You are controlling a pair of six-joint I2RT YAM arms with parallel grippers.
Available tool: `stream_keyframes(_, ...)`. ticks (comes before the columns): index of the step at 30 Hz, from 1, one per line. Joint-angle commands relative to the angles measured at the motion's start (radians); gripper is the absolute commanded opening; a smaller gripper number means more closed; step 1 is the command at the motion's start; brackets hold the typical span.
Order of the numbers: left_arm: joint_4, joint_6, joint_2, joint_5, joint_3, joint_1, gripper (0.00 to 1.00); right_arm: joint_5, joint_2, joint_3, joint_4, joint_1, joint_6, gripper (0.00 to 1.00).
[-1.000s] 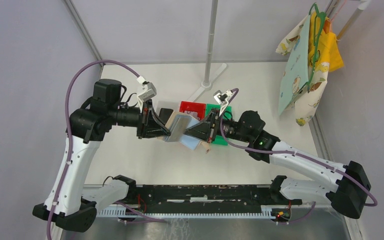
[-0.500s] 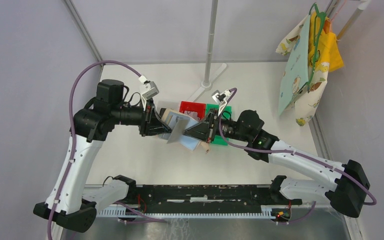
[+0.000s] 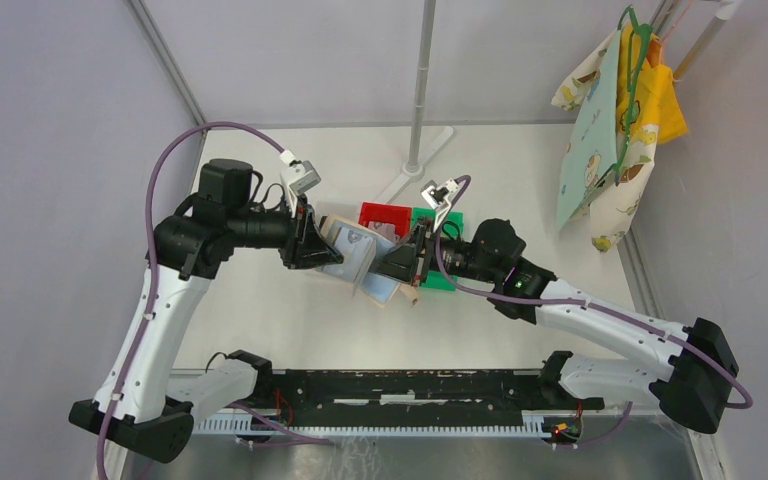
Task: Take the credit cards out of the card holder
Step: Remove the credit card from the card holder.
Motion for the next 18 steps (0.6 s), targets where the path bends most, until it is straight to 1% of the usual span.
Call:
stream_keyframes(1, 0.039, -0.016, 0.011, 0.086, -0.004, -0.003, 0.36, -0.059, -0.017, 0.071, 0.145, 0.02, 0.023, 0.0)
stream_keyframes(4, 0.018, -0.008, 0.024, 0.174, 0.003, -0.003, 0.39, -0.07, -0.017, 0.069, 0.163, 0.02, 0.029, 0.0)
stream_keyframes(6, 0.005, 0.0, 0.036, 0.238, 0.011, -0.002, 0.38, -0.074, -0.018, 0.067, 0.17, 0.02, 0.028, 0.0)
stream_keyframes(8, -0.022, 0.024, 0.051, 0.292, 0.031, -0.002, 0.28, -0.075, -0.018, 0.064, 0.17, 0.021, 0.029, 0.0)
stream_keyframes(10, -0.052, 0.046, 0.064, 0.311, 0.057, -0.002, 0.17, -0.076, -0.025, 0.057, 0.172, 0.021, 0.025, 0.0)
stream_keyframes(12, -0.09, 0.083, 0.073, 0.324, 0.084, -0.002, 0.08, -0.071, -0.034, 0.046, 0.172, 0.02, 0.021, 0.0)
stream_keyframes(15, -0.127, 0.117, 0.076, 0.35, 0.11, -0.002, 0.02, -0.072, -0.043, 0.045, 0.16, 0.02, 0.01, 0.0)
stream_keyframes(17, -0.133, 0.121, 0.076, 0.358, 0.128, -0.002, 0.02, -0.072, -0.05, 0.056, 0.121, 0.018, -0.015, 0.06)
stream_keyframes(18, -0.134, 0.119, 0.076, 0.357, 0.136, -0.003, 0.02, -0.071, -0.057, 0.064, 0.086, 0.014, -0.036, 0.11)
